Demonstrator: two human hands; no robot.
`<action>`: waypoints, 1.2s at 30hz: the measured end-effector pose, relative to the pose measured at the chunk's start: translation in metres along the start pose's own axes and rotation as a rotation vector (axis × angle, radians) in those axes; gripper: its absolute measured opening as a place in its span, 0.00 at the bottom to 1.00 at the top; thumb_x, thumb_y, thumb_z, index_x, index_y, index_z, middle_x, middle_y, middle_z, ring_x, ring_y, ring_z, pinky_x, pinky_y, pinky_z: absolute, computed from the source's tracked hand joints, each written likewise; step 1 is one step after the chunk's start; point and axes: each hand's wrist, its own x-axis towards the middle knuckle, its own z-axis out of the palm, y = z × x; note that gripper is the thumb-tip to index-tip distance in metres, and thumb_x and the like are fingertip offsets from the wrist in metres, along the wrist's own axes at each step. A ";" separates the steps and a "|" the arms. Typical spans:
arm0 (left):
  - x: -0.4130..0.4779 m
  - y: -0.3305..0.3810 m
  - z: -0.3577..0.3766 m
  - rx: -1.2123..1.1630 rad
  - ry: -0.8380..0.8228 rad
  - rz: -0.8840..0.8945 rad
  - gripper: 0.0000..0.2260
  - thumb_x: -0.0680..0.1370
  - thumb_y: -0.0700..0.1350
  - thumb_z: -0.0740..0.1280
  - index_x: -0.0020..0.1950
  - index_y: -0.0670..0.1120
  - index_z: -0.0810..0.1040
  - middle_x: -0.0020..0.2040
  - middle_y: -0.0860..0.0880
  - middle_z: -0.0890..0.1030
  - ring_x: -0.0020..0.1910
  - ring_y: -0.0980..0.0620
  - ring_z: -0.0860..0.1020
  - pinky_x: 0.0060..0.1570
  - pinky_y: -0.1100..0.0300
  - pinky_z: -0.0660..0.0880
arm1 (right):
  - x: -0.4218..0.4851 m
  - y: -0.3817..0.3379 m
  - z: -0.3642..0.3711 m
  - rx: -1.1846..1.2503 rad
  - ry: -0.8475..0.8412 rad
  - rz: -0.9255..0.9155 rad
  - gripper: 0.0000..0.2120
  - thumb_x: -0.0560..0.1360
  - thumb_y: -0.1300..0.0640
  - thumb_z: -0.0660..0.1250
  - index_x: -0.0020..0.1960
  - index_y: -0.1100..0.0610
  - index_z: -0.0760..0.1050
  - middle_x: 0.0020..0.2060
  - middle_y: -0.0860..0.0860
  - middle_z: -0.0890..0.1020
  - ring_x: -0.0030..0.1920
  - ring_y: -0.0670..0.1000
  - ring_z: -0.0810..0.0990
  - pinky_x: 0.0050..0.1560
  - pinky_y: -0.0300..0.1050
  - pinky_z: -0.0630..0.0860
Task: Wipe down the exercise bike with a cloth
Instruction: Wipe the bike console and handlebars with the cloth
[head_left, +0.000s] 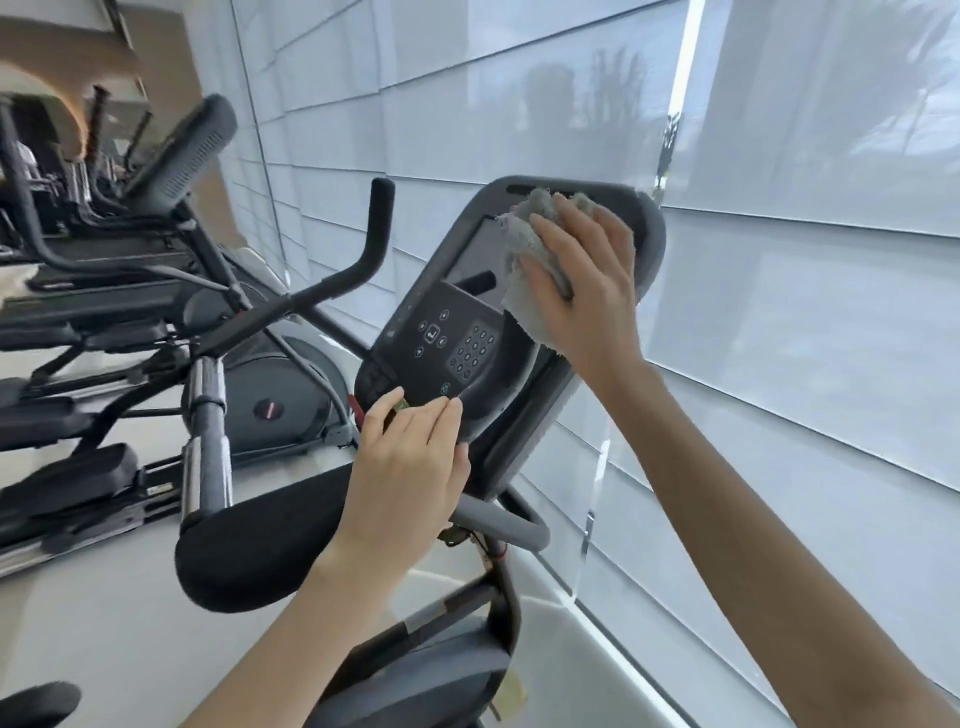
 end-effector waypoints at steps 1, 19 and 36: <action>0.001 -0.001 0.002 0.002 0.018 -0.003 0.14 0.71 0.42 0.72 0.55 0.38 0.81 0.50 0.44 0.84 0.46 0.48 0.82 0.64 0.48 0.68 | 0.003 0.003 0.008 -0.012 -0.023 -0.023 0.12 0.75 0.59 0.68 0.55 0.65 0.80 0.58 0.60 0.79 0.60 0.64 0.73 0.61 0.60 0.70; 0.004 -0.011 -0.006 -0.018 0.022 0.032 0.10 0.70 0.45 0.74 0.47 0.42 0.82 0.39 0.49 0.83 0.37 0.49 0.80 0.62 0.50 0.68 | -0.010 0.002 0.018 -0.128 -0.266 -0.172 0.16 0.79 0.61 0.60 0.61 0.70 0.73 0.65 0.65 0.71 0.68 0.70 0.64 0.68 0.67 0.60; -0.002 -0.015 -0.007 -0.032 0.082 0.119 0.08 0.71 0.39 0.73 0.49 0.40 0.84 0.43 0.47 0.85 0.38 0.49 0.81 0.56 0.50 0.77 | -0.057 -0.008 0.014 -0.185 -0.352 -0.155 0.15 0.79 0.61 0.59 0.62 0.68 0.74 0.66 0.64 0.70 0.68 0.70 0.62 0.66 0.68 0.63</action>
